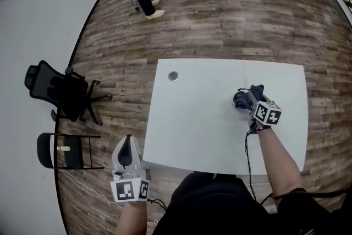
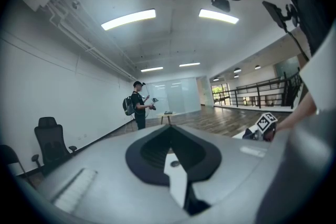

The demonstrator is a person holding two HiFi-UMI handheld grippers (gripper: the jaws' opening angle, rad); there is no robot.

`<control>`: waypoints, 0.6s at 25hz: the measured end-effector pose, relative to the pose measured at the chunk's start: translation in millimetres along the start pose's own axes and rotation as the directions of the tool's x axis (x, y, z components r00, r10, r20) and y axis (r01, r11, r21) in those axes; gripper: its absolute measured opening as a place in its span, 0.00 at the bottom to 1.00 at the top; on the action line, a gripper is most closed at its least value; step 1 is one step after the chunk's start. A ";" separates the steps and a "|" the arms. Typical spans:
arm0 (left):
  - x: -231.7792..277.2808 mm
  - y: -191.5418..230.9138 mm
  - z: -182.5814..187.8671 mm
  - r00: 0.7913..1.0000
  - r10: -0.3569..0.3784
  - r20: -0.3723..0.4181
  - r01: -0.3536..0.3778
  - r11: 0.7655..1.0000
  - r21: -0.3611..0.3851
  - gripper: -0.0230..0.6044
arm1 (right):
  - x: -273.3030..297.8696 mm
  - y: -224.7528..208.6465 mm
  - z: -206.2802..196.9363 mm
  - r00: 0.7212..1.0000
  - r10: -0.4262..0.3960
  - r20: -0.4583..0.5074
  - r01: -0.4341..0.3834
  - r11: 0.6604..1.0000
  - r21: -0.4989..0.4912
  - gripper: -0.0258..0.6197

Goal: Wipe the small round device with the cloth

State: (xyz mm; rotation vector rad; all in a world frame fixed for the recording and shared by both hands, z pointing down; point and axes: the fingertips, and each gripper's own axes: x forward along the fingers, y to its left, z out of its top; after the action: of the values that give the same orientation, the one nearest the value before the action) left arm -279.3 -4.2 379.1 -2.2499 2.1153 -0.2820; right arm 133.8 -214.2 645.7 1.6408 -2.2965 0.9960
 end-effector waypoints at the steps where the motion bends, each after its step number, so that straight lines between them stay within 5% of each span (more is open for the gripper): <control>1: 0.7 0.5 0.7 1.000 0.000 0.001 0.000 1.000 0.001 0.05 | -0.7 -1.2 -2.2 1.000 -0.006 -0.003 0.006 1.000 -0.005 0.22; 11: 4.3 -9.3 0.7 1.000 -0.027 -0.002 0.027 1.000 0.008 0.05 | -3.1 5.8 -57.5 0.992 -0.040 -0.121 0.029 0.995 -0.097 0.22; 15: 5.1 -9.2 2.0 1.000 -0.025 0.008 0.025 1.000 -0.001 0.05 | -22.2 16.6 -23.8 0.999 -0.023 0.028 0.027 0.986 -0.163 0.22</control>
State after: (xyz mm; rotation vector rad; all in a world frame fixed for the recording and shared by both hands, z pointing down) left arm -269.7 -8.8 379.0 -2.2760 2.0849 -0.2724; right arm 121.8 -179.6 646.4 1.6209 -2.2999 0.7627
